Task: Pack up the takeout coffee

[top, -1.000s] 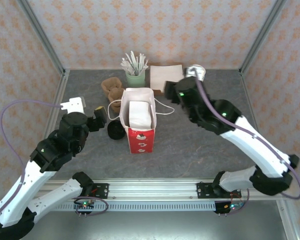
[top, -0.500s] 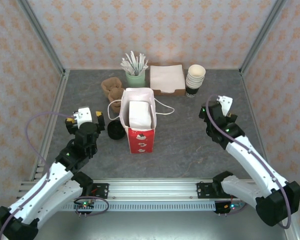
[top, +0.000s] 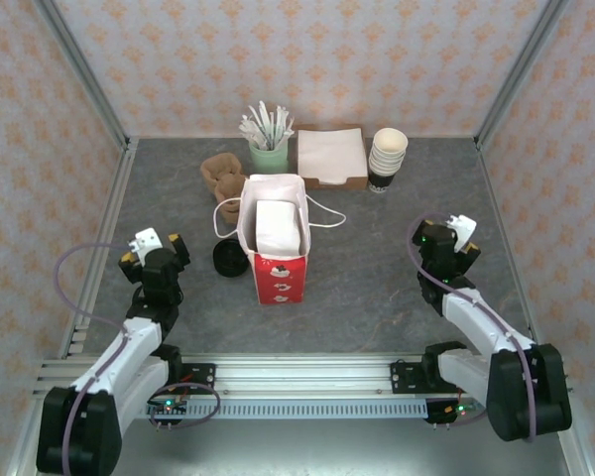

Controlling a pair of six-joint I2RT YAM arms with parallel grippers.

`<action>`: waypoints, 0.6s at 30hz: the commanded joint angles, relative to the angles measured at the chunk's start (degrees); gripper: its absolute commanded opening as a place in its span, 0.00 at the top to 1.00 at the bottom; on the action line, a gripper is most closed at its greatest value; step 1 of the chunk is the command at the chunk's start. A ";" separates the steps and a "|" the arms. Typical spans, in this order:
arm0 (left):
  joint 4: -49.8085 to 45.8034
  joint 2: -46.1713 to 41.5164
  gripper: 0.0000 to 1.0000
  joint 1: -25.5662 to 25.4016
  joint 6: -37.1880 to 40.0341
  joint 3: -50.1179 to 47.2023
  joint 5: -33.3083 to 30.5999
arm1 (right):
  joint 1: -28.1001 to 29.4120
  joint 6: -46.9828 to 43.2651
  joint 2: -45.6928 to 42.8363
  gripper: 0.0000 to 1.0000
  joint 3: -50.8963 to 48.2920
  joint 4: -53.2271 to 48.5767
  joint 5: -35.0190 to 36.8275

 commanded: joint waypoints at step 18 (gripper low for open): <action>26.38 36.22 0.00 -1.20 7.27 10.87 10.38 | -2.27 -12.88 26.63 0.01 -0.30 33.61 -15.81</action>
